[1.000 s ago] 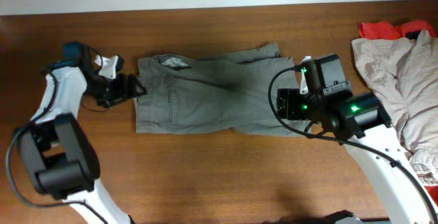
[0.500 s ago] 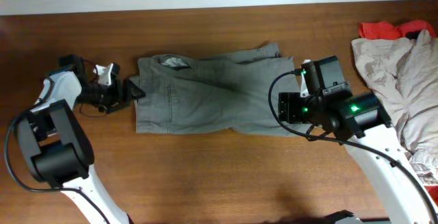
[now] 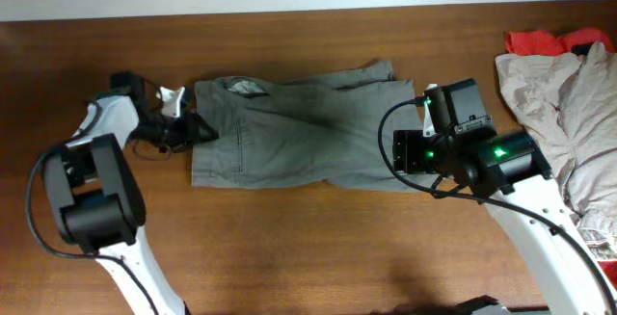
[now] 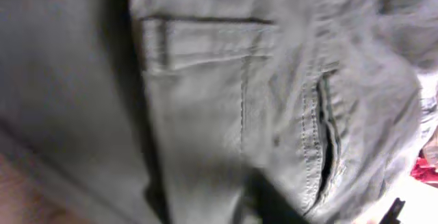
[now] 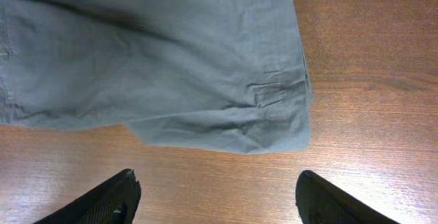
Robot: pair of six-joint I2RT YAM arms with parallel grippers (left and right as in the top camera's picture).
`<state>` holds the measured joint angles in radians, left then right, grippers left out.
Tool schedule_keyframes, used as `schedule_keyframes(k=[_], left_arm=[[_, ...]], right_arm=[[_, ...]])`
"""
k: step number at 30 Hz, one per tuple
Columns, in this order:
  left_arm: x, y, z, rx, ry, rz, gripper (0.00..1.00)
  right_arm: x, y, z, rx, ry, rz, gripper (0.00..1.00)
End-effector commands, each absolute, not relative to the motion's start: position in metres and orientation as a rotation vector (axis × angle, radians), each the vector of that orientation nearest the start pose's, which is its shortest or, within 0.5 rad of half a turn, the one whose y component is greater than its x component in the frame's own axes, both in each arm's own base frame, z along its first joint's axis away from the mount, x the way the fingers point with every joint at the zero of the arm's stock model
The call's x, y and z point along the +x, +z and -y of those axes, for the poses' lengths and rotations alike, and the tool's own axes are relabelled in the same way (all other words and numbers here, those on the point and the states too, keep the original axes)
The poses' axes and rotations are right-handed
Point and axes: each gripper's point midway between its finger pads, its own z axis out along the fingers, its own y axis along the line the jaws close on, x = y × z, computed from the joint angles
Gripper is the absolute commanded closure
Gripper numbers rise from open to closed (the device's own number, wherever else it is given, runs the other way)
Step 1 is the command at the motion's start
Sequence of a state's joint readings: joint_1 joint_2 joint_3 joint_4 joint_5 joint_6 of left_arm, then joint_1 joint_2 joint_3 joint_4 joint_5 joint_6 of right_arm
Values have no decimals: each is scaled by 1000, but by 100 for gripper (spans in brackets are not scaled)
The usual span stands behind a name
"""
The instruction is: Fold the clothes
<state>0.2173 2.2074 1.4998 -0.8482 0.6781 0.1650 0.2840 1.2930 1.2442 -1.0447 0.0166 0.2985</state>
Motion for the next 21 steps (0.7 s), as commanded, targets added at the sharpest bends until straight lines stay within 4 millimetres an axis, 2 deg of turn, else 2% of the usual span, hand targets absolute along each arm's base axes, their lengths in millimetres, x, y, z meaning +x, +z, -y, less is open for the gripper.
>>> schedule_keyframes(k=[1, 5, 8, 9, 14, 18, 21], left_arm=[[412, -9, 16, -80, -981, -2869, 99], [413, 1, 13, -98, -983, -2874, 99], [420, 27, 11, -80, -962, -2847, 99], [426, 47, 7, -61, -911, -2835, 99], [437, 99, 0, 17, -676, -2820, 99], [440, 124, 4, 110, -434, -2838, 99], [439, 124, 13, 162, -302, -2861, 99]], right_arm=[[296, 202, -83, 18, 176, -2660, 22], [296, 202, -83, 18, 175, -2660, 22], [296, 202, -83, 18, 175, -2660, 22], [295, 202, -83, 18, 176, -2660, 22], [296, 202, -83, 18, 176, -2659, 22], [296, 202, -83, 18, 176, -2658, 22], [296, 202, -83, 18, 176, -2659, 23]])
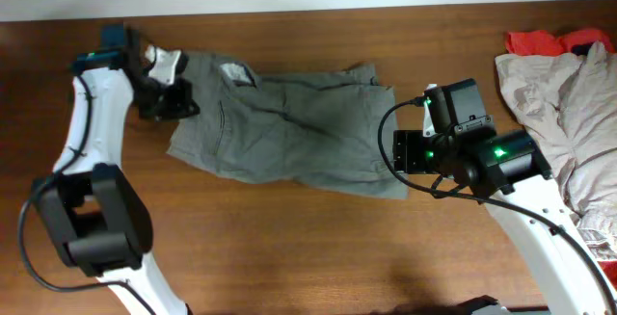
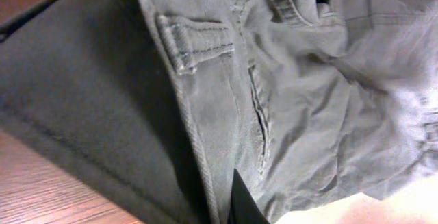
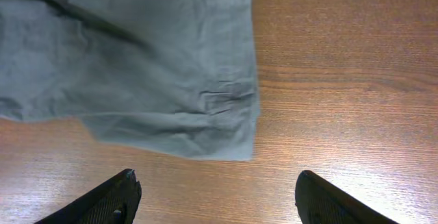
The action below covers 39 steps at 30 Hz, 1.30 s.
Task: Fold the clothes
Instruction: 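Fold the left end rightward over the middle with the left gripper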
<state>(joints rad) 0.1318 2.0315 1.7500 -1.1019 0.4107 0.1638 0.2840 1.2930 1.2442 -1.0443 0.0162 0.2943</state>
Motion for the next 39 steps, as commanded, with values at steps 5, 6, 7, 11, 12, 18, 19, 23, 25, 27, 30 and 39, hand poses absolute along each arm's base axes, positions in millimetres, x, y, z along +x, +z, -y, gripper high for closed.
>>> schedule_keyframes(k=[5, 6, 7, 11, 12, 18, 19, 23, 25, 27, 30, 39], left_arm=[[436, 119, 33, 211, -163, -2897, 99], [435, 119, 36, 214, -131, -2900, 99], [435, 118, 39, 217, -87, -2903, 99], [434, 118, 57, 268, -4, -2896, 100], [434, 118, 66, 294, 10, -2888, 100], [437, 119, 101, 394, 34, -2838, 99], [437, 116, 109, 418, 31, -2835, 99], [432, 97, 129, 470, 28, -2867, 99], [429, 83, 137, 494, 31, -2896, 100], [425, 69, 144, 527, 37, -2921, 99], [419, 50, 155, 578, 51, -2956, 100], [411, 37, 169, 638, 301, -2925, 100]], right_arm=[[295, 202, -84, 17, 176, -2660, 23], [295, 202, -83, 18, 176, -2660, 23], [295, 202, -84, 17, 176, -2660, 23], [295, 202, -83, 18, 176, -2660, 23], [295, 201, -84, 18, 177, -2660, 23], [294, 200, -83, 17, 173, -2669, 23], [293, 200, -83, 18, 172, -2672, 23], [292, 200, -83, 17, 172, -2675, 23], [292, 200, -83, 18, 172, -2675, 23], [292, 200, -83, 17, 171, -2675, 23], [292, 200, -83, 17, 171, -2675, 23], [292, 200, -83, 18, 171, -2675, 23]])
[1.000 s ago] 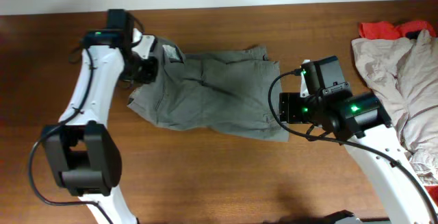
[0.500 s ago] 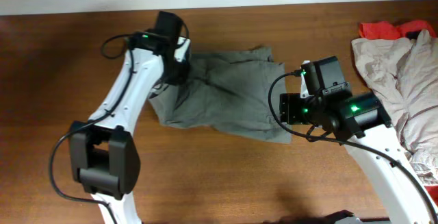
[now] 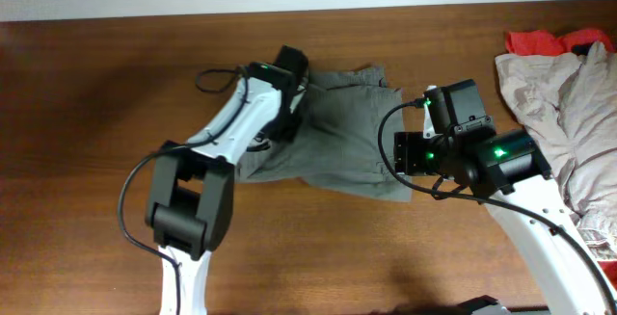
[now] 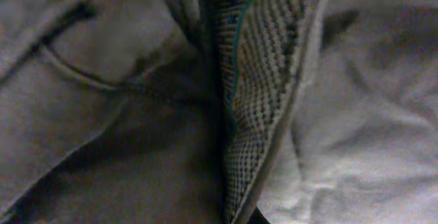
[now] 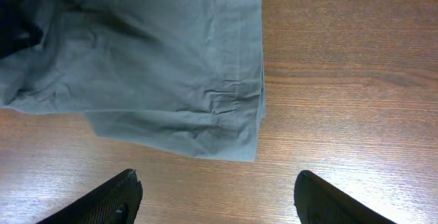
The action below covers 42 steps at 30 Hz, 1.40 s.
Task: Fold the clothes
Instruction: 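Fold the left end rightward over the middle with the left gripper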
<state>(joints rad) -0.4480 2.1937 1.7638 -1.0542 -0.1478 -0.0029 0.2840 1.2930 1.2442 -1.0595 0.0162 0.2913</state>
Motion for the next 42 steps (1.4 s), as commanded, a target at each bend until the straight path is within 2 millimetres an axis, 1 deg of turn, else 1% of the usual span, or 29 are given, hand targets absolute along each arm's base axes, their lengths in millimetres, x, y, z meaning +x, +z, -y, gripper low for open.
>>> schedule_keyframes(k=[1, 3, 5, 8, 9, 15, 16, 18, 20, 23, 25, 27, 29, 34, 36, 37, 38, 40, 42], left_arm=[[410, 37, 171, 648, 314, -2917, 99], [410, 38, 173, 627, 343, -2908, 98], [408, 38, 177, 616, 340, -2907, 89], [407, 38, 181, 523, 323, -2917, 76], [406, 38, 184, 482, 297, -2928, 73], [400, 37, 200, 357, 139, -2980, 68], [398, 36, 203, 341, 109, -2990, 65], [396, 36, 211, 322, 36, -3007, 63], [394, 39, 223, 328, -63, -3016, 63], [393, 49, 244, 341, -230, -3017, 62], [394, 59, 258, 352, -344, -3006, 62], [396, 68, 267, 361, -421, -2992, 62], [396, 80, 272, 364, -461, -2986, 62], [402, 105, 270, 351, -464, -2973, 62], [407, 113, 268, 340, -468, -2957, 55], [416, 115, 257, 314, -398, -2940, 50], [422, 113, 247, 295, -319, -2928, 48], [434, 112, 225, 255, -171, -2902, 48], [443, 112, 212, 221, -106, -2881, 49]], right_arm=[[292, 200, -83, 17, 171, -2675, 23], [292, 200, -83, 17, 171, -2675, 23], [292, 200, -83, 17, 171, -2676, 24], [292, 200, -82, 18, 171, -2676, 23], [292, 200, -83, 17, 171, -2676, 23], [292, 200, -83, 17, 171, -2676, 23], [292, 200, -83, 17, 171, -2676, 23], [292, 200, -83, 17, 171, -2676, 23], [292, 200, -83, 17, 171, -2676, 24], [292, 200, -83, 17, 171, -2676, 23], [292, 200, -83, 17, 171, -2676, 24], [292, 200, -83, 17, 171, -2676, 24], [292, 200, -83, 17, 171, -2676, 23], [292, 200, -83, 17, 171, -2676, 23], [292, 200, -83, 17, 171, -2676, 23], [291, 199, -82, 17, 170, -2679, 23], [291, 199, -82, 17, 169, -2681, 23], [290, 199, -82, 17, 167, -2686, 23], [289, 198, -82, 17, 165, -2690, 23]])
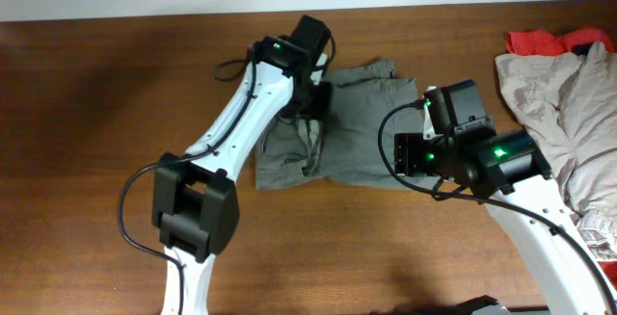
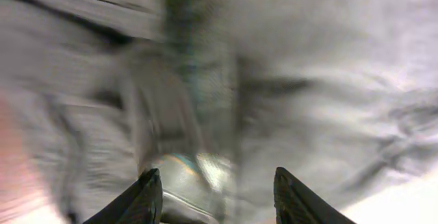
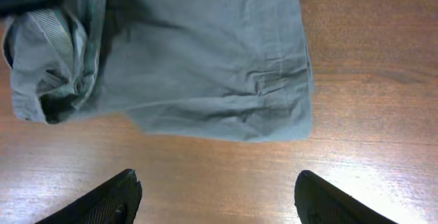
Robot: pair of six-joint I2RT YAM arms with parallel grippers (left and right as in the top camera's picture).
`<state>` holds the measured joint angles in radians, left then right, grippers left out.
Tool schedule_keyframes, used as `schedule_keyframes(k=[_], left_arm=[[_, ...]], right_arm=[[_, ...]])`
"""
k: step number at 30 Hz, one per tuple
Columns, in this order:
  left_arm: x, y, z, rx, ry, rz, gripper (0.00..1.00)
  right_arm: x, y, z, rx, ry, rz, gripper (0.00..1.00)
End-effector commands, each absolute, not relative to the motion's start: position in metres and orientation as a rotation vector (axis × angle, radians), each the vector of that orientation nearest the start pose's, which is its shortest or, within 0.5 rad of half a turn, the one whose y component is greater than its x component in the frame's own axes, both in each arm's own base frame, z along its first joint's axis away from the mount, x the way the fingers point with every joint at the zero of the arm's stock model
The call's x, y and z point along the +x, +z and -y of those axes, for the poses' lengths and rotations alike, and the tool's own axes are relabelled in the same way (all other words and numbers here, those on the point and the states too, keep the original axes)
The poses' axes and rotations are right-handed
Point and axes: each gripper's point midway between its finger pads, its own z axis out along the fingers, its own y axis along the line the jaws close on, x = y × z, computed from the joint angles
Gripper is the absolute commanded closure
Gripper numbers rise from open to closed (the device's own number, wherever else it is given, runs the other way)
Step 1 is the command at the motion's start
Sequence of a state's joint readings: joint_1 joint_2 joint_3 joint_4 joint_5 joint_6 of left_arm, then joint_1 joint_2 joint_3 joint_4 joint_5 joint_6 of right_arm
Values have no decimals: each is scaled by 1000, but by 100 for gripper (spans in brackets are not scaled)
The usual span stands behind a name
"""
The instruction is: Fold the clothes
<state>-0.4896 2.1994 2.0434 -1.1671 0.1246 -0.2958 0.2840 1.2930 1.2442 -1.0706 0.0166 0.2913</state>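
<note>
The grey shorts (image 1: 362, 132) lie folded in the middle of the table, the waist end (image 1: 294, 146) doubled over onto the legs. In the right wrist view the shorts (image 3: 205, 53) fill the top, with the inside of the waistband (image 3: 51, 59) showing at the left. My left gripper (image 1: 314, 95) hovers over the fold, open; its own view (image 2: 222, 198) is blurred, with grey cloth below the spread fingers. My right gripper (image 1: 410, 151) stands open at the hem end, over bare wood (image 3: 215, 198) in its view, touching nothing.
A heap of beige clothes (image 1: 564, 103) with a red cloth (image 1: 545, 40) behind it lies at the right edge. Brown wooden table (image 1: 96, 161) stretches to the left and front. A white wall runs along the back.
My left gripper was shut on the waist end over the shorts' middle. Now it is open, a little further right, and the waist end lies on the legs. My right arm has not moved.
The shorts lay spread flat with my left gripper at the waist end on the left. Then that end was held up at the back left, then over the middle. Now it lies let go, the shorts folded in half. My right gripper stayed open throughout.
</note>
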Motion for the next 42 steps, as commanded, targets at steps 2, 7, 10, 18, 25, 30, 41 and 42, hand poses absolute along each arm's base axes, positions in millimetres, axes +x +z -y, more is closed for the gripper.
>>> schedule_keyframes(k=[2, 7, 10, 18, 25, 30, 41, 42], left_arm=[[454, 114, 205, 187, -114, -2851, 59], [465, 116, 194, 150, -91, -2823, 95], [462, 117, 192, 148, -87, -2832, 99], [449, 158, 181, 232, -44, -2783, 60], [452, 128, 168, 209, 17, -2842, 96], [451, 74, 196, 252, -144, -2936, 100], [440, 42, 272, 466, -271, -2888, 99], [439, 39, 275, 479, -256, -2887, 96]], right_arm=[[289, 198, -82, 17, 166, -2690, 23], [289, 198, -82, 17, 165, -2690, 22], [288, 198, -81, 17, 164, -2693, 22], [288, 198, -81, 18, 164, -2694, 22], [287, 197, -81, 18, 163, -2698, 22], [285, 196, -81, 17, 159, -2708, 22], [285, 196, -80, 18, 158, -2711, 22], [285, 196, -80, 18, 158, -2711, 22]])
